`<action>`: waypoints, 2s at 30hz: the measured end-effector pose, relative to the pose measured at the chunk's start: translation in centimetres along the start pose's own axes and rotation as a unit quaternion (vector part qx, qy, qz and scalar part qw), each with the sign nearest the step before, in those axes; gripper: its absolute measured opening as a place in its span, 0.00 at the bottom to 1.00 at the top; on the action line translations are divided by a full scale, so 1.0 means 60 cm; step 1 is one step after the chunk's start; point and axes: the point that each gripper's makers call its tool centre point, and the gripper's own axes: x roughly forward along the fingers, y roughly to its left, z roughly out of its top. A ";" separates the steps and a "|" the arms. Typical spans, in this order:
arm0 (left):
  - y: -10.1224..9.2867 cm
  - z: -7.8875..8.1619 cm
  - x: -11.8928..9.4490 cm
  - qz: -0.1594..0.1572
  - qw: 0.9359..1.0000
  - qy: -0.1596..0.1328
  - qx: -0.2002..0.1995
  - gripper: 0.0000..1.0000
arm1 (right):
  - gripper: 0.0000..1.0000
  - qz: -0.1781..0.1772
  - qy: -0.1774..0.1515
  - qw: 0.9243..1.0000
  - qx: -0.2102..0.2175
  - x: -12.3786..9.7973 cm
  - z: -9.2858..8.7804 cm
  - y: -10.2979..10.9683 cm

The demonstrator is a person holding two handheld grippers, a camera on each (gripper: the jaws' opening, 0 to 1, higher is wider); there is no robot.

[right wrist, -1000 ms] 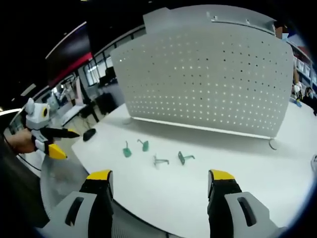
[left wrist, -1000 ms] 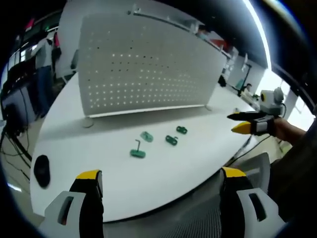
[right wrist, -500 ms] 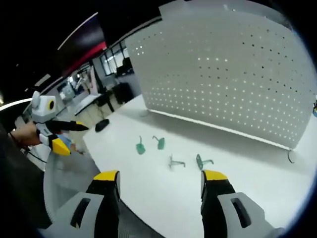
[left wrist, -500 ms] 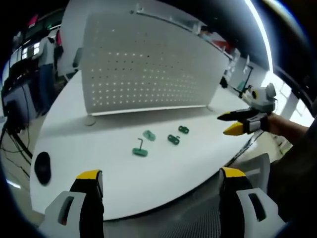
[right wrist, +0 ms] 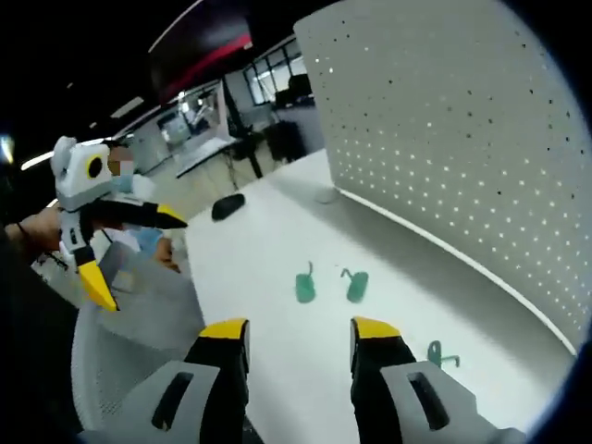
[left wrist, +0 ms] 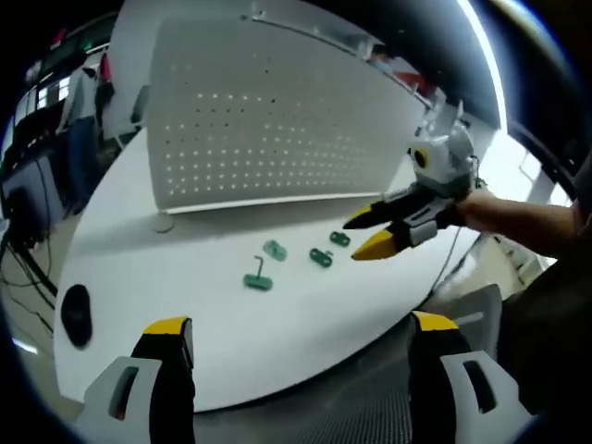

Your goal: Insert the hook assembly into the mounting plate slot until the hook locks in place.

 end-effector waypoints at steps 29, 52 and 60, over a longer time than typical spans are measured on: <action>-0.021 -0.032 -0.001 -0.008 1.000 0.011 -0.019 0.96 | 0.11 0.041 0.186 0.977 -0.097 0.220 0.002 -0.016; 0.042 -0.021 -0.017 0.024 0.999 0.010 -0.030 0.96 | 0.00 0.051 0.200 0.974 -0.096 0.220 -0.005 -0.014; 0.046 0.004 -0.015 0.026 0.999 0.001 -0.021 0.96 | 0.00 0.002 0.119 0.990 -0.081 0.182 0.059 -0.054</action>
